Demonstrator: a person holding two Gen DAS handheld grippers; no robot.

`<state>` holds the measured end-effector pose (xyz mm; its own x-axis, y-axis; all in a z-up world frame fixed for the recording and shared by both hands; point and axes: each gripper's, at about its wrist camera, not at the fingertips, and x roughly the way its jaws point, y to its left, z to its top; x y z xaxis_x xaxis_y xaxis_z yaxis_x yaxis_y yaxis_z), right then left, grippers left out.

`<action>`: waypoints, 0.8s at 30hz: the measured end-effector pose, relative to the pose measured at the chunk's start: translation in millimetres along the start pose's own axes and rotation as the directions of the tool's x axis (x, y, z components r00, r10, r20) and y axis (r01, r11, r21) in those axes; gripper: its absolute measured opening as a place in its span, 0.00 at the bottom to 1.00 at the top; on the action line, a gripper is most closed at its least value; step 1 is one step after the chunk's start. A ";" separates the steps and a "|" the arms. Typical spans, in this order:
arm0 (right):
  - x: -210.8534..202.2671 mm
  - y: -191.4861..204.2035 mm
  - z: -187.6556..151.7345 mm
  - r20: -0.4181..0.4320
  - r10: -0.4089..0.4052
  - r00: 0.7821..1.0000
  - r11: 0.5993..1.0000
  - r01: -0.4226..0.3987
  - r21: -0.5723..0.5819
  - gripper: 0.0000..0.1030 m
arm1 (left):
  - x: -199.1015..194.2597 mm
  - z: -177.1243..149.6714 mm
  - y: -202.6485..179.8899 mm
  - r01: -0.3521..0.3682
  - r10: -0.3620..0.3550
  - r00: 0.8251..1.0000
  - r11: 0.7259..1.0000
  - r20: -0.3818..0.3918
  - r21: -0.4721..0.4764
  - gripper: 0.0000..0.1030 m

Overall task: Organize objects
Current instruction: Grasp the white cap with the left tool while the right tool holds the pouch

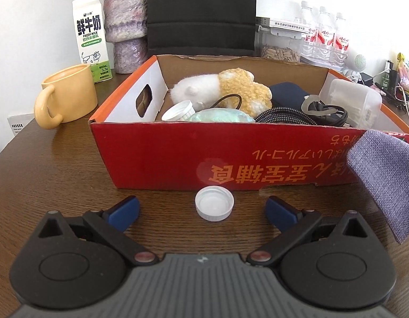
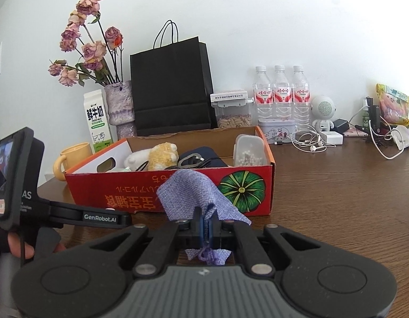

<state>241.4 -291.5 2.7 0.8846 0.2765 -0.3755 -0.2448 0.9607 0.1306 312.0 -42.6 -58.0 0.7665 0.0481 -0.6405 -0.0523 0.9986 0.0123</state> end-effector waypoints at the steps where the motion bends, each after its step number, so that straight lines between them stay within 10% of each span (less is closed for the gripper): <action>1: 0.4 -0.4 0.2 0.001 -0.001 1.000 1.000 0.001 0.003 0.03 | -0.3 -0.1 0.3 0.002 -0.002 1.000 1.000 0.002 -0.001 0.99; 5: 1.7 -1.5 0.8 0.001 0.001 1.000 1.000 -0.001 0.011 0.03 | -10.8 -2.0 -0.8 0.028 -0.028 0.998 1.000 0.059 0.007 0.29; 24: -12.3 8.5 0.6 0.065 0.017 0.998 1.000 -0.015 -0.026 0.03 | -81.7 -16.9 9.3 0.065 -0.065 0.990 0.998 0.125 0.000 0.28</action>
<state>228.7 -286.8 9.0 0.9042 0.2907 -0.3130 -0.2687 0.9567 0.1122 238.2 -37.7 -18.6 0.8424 -0.0140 -0.5386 -0.0025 0.9995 -0.0299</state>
